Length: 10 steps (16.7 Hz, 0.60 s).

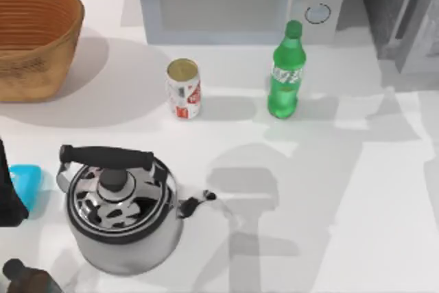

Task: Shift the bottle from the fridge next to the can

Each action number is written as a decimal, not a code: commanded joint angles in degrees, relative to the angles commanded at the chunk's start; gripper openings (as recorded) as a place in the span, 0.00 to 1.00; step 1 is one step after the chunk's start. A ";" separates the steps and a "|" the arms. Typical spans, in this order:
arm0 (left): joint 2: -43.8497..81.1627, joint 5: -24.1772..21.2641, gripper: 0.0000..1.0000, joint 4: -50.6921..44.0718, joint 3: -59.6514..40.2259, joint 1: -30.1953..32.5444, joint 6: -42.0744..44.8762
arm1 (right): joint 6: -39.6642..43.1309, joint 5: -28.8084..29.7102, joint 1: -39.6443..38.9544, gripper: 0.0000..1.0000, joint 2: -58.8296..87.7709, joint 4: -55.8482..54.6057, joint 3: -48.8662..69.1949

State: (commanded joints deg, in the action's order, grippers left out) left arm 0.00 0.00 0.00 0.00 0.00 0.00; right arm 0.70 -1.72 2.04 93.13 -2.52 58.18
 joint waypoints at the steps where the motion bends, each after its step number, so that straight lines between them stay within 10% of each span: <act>1: 0.00 0.00 1.00 0.00 0.00 0.00 0.00 | -0.82 0.86 -0.76 1.00 -0.29 -0.38 -0.82; 10: 0.00 0.00 1.00 0.00 0.00 0.00 0.00 | -0.63 1.45 -0.17 1.00 5.71 0.98 5.29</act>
State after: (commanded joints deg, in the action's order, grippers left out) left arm 0.00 0.00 0.00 0.00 0.00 0.00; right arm 0.07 -0.27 1.87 98.84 -1.54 63.47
